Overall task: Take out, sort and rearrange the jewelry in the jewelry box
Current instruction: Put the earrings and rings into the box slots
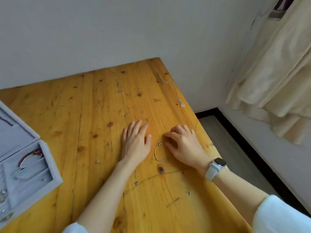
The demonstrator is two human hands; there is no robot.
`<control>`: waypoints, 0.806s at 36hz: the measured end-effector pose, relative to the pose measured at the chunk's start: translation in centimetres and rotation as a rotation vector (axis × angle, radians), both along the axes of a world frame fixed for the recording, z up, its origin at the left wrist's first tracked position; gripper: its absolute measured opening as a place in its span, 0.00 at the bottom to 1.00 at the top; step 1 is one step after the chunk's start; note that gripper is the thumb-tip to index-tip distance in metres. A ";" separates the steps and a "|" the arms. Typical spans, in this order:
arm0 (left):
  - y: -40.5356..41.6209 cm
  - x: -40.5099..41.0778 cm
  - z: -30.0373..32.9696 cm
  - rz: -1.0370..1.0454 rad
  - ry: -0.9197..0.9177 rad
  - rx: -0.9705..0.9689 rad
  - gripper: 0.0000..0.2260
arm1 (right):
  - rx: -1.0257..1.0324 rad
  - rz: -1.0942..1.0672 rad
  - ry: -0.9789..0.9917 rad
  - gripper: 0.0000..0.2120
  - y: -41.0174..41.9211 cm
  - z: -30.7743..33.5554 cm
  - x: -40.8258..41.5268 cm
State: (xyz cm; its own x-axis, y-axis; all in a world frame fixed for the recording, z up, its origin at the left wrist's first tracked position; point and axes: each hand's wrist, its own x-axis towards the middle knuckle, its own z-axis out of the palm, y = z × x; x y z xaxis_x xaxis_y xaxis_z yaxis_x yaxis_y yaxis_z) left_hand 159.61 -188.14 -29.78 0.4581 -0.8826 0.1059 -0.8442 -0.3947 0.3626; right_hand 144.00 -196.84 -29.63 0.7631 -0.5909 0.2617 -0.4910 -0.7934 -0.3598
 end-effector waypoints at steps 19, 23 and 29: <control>-2.0 -2.8 0.0 -0.057 -0.027 0.030 0.23 | 0.281 -0.254 -0.109 0.06 -6.7 1.7 0.6; -3.2 -4.4 0.0 -0.197 -0.084 0.031 0.31 | 0.316 -0.348 -0.222 0.06 -8.5 0.9 0.4; -4.7 -4.9 0.0 -0.370 -0.186 0.129 0.29 | 0.382 -0.387 -0.376 0.06 -9.1 0.5 0.4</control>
